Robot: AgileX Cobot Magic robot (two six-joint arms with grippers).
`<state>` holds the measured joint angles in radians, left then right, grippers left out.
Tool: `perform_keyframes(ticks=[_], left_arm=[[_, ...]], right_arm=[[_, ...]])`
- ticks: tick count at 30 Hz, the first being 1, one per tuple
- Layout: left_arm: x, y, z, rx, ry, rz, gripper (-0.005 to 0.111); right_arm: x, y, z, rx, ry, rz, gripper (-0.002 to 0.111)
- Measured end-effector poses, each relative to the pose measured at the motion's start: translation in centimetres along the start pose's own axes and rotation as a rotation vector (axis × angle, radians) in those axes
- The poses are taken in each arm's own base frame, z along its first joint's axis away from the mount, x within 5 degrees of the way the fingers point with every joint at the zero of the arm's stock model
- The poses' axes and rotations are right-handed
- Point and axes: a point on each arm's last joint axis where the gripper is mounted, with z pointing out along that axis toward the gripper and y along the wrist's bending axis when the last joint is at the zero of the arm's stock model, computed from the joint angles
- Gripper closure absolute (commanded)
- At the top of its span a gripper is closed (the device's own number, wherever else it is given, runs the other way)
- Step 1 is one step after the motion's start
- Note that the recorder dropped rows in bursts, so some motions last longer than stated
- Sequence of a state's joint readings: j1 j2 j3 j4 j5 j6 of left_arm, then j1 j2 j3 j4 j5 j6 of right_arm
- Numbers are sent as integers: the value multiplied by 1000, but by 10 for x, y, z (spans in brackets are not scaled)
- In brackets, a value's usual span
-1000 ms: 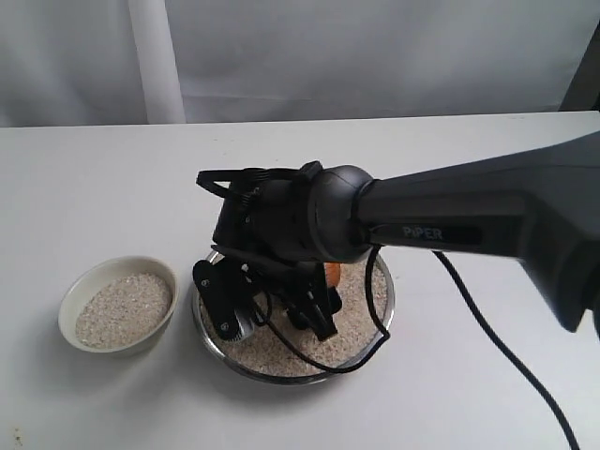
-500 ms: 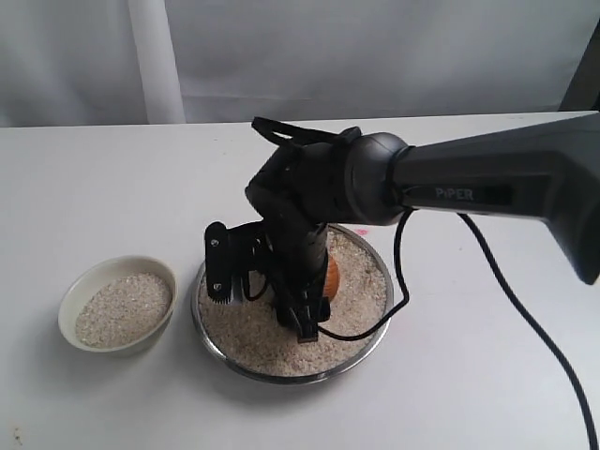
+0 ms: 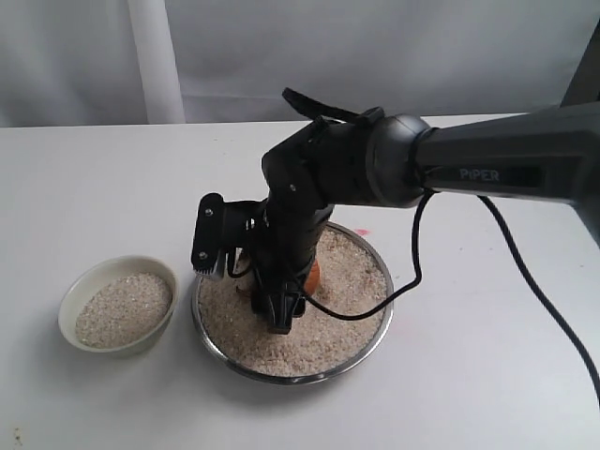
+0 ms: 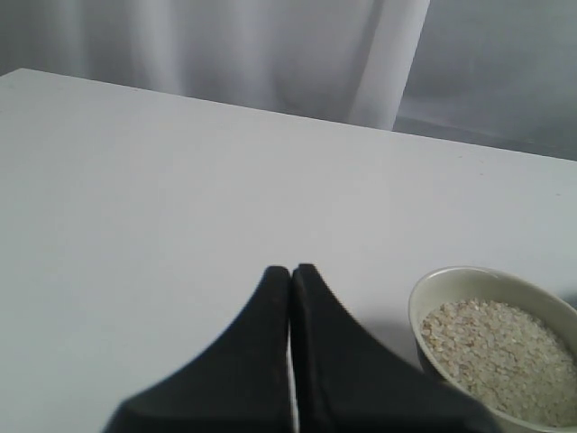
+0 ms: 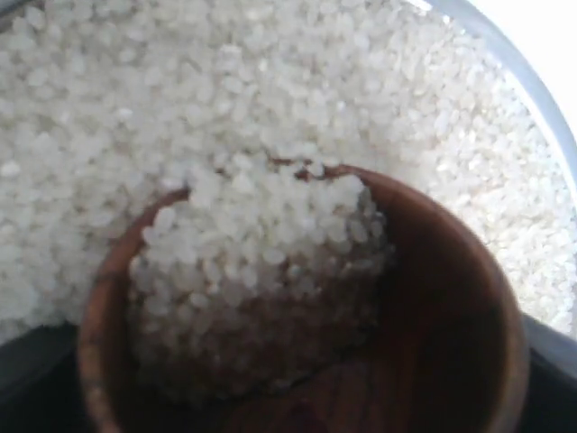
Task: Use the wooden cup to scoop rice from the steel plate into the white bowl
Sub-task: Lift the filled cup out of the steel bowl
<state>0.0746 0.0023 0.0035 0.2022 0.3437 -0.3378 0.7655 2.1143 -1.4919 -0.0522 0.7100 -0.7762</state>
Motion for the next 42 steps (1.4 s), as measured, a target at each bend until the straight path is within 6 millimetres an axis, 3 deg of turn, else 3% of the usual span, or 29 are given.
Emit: perform_keyframes(ticks=[13,17,25,32,39,42], left_arm=[[0,0,0,0,0,0,107],[0,0,0,0,0,0,107],[0,0,0,0,0,0,107],[0,0,0,0,0,0,107],[0,0,0,0,0,0,107],[0,0,0,0,0,0,107]], right_arm=[[15,-4,1,-24,-56,75,108],[21,-4,-10,-13,-114,101,108],[29,-5,-54,74,-237,162,108],[33,0,-60,104,-263,173,108],[25,7,-60,118,-237,75,108],[11,5,-71,141,-244,29,108]])
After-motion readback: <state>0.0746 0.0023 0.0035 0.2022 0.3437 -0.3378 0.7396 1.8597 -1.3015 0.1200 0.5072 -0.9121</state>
